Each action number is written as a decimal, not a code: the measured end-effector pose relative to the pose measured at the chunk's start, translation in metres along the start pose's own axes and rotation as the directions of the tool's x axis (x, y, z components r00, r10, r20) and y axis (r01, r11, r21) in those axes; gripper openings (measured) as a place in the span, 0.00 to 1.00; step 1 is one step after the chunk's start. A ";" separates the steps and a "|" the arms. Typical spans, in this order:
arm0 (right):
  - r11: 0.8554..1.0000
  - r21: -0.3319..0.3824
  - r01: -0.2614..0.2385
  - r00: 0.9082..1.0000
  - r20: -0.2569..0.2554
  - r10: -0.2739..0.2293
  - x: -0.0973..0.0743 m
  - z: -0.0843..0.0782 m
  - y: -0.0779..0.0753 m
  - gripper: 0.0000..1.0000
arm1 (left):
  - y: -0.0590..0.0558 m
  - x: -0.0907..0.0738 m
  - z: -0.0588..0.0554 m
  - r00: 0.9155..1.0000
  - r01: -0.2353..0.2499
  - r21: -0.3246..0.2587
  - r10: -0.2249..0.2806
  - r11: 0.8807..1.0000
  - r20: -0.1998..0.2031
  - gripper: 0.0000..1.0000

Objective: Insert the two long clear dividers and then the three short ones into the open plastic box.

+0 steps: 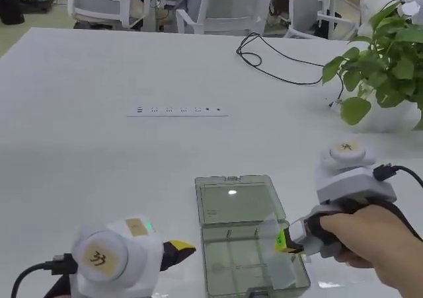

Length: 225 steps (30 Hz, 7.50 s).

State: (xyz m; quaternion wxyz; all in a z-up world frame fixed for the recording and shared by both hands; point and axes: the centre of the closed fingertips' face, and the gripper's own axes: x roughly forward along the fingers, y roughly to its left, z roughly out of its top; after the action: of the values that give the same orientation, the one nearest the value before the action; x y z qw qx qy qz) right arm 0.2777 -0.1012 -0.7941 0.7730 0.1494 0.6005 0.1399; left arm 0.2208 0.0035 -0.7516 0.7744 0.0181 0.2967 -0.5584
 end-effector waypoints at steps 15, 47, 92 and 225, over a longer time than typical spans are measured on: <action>0.999 0.025 0.021 0.999 0.023 -0.021 0.002 -0.002 0.000 0.07 | -0.001 -0.001 -0.001 1.000 0.025 0.003 -0.025 1.000 0.002 0.80; 0.998 -0.061 0.020 1.000 0.017 -0.019 0.014 -0.002 0.009 0.09 | 0.001 0.001 -0.003 1.000 0.024 -0.002 -0.024 1.000 -0.001 0.81; 0.920 -0.327 -0.216 0.947 0.160 0.279 -0.014 0.019 0.023 0.31 | 0.042 -0.016 -0.025 0.971 -0.232 -0.131 0.223 0.964 -0.081 0.79; 0.784 -0.514 -0.348 0.770 0.320 0.551 -0.078 0.002 0.111 0.23 | 0.011 -0.004 0.063 0.949 -0.218 -0.412 0.291 0.885 0.123 0.30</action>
State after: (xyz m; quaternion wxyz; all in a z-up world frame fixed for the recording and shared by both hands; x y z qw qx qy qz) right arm 0.2566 -0.0303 -0.6802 0.8458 0.1484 0.3020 0.4140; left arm 0.2571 -0.0113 -0.7014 0.8525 -0.1497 0.3264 -0.3799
